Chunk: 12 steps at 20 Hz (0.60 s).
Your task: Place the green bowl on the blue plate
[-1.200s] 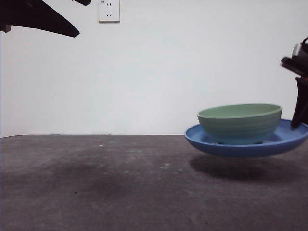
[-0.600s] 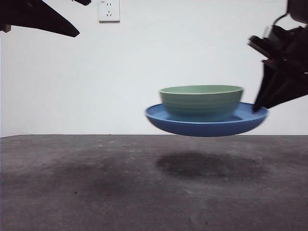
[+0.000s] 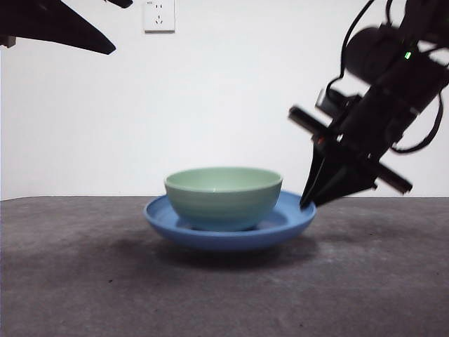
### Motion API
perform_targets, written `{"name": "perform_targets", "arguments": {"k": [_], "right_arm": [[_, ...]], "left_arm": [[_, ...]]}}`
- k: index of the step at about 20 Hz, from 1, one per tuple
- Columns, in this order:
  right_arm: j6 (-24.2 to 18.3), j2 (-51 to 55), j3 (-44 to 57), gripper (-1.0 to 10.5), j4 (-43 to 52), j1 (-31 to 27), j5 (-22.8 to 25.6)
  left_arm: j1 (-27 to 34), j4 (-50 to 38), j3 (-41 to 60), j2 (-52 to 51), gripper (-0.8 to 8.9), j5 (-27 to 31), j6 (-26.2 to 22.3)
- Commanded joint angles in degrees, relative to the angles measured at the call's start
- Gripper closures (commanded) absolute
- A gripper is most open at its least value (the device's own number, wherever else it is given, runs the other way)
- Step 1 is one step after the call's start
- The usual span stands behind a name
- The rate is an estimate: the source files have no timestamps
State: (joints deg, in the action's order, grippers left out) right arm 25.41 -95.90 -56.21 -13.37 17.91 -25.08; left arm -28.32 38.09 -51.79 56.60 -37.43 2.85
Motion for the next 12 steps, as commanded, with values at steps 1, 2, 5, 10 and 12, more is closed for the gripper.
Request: {"name": "perform_targets", "arguments": {"k": [1, 2, 5, 10, 12], "right_arm": [[1.64, -3.56, -1.20, 9.3, 1.81, 0.24, -0.26], [1.62, -4.68, -1.44, 9.3, 2.12, 0.24, -0.17], [1.57, -6.54, -1.81, 9.3, 2.73, 0.24, -0.17], [0.90, -6.62, -1.84, 9.3, 2.54, 0.39, -0.35], [0.92, -6.51, -1.84, 8.2, 2.56, 0.39, -0.35]], "left_arm": [[-0.37, -0.15, -0.42, 0.31, 5.91, -0.22, -0.46], [-0.37, -0.09, -0.42, 0.31, 5.91, -0.22, -0.46], [-0.37, 0.09, -0.42, 0.31, 5.91, -0.22, -0.46], [-0.37, 0.04, -0.42, 0.31, 5.91, -0.20, -0.46], [-0.37, 0.04, -0.42, 0.31, 5.91, -0.20, -0.46]]}}
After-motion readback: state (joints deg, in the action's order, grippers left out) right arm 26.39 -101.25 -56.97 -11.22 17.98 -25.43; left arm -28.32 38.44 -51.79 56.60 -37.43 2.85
